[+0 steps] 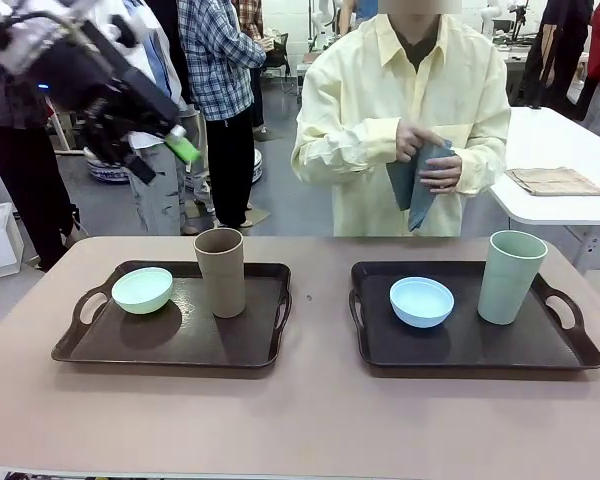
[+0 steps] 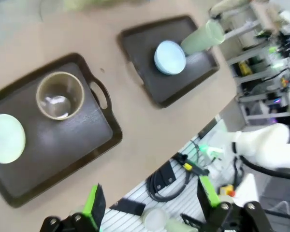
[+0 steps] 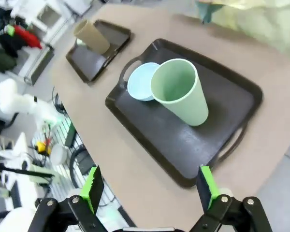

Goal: Set up a tray with a mat and arrange the tableware.
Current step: Pick up the Picnic Bowl and Reusable plastic cup from the Handle tray in front of the human's position and hold them in the air.

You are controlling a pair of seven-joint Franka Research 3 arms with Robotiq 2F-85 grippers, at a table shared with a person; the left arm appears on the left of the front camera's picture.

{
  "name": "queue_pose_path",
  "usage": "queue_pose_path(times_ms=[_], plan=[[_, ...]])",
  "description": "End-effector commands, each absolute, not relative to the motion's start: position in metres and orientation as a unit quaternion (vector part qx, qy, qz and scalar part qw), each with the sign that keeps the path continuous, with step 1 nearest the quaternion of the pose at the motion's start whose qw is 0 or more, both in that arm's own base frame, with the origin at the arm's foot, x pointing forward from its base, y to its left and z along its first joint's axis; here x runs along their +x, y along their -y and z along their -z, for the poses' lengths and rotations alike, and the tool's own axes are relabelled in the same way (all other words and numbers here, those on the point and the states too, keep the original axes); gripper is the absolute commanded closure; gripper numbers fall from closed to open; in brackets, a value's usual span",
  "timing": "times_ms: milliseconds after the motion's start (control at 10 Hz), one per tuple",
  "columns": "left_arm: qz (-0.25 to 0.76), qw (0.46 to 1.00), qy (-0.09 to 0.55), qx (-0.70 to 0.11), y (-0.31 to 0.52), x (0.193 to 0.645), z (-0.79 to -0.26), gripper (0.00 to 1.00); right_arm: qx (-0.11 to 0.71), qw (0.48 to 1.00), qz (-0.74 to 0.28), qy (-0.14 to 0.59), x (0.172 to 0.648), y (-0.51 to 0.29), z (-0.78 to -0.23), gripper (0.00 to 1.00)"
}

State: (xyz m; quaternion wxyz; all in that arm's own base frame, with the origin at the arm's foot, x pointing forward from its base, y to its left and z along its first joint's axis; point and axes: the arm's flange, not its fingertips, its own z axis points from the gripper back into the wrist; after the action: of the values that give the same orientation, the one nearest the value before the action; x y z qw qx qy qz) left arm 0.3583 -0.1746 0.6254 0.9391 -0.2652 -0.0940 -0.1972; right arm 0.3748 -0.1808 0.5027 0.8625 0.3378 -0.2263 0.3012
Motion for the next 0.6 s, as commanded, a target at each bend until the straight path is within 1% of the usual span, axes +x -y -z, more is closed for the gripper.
queue_pose_path(times_ms=[0, 100, 200, 300, 400, 500], plan=[[0.194, 0.954, 0.072, -0.216, 0.215, 0.379, -0.62, 0.0, 0.326, 0.852, -0.339, 0.23, 0.394, 0.157, -0.499, 0.0], [0.197, 0.958, 0.059, -0.2, 0.24, 0.381, -0.614, 0.0, 0.301, 0.853, -0.347, 0.247, 0.403, 0.138, -0.496, 0.0], [0.198, 0.959, 0.048, -0.196, 0.264, 0.386, -0.608, 0.0, 0.259, 0.857, -0.345, 0.28, 0.412, 0.122, -0.492, 0.0], [0.199, 0.96, 0.035, -0.194, 0.279, 0.39, -0.602, 0.0, 0.235, 0.861, -0.354, 0.281, 0.416, 0.115, -0.488, 0.0], [0.198, 0.961, 0.026, -0.191, 0.291, 0.391, -0.597, 0.0, 0.226, 0.863, -0.356, 0.278, 0.416, 0.115, -0.486, 0.0], [0.198, 0.957, 0.026, -0.21, 0.302, 0.391, -0.596, 0.0, 0.241, 0.869, -0.34, 0.268, 0.418, 0.12, -0.486, 0.0]])
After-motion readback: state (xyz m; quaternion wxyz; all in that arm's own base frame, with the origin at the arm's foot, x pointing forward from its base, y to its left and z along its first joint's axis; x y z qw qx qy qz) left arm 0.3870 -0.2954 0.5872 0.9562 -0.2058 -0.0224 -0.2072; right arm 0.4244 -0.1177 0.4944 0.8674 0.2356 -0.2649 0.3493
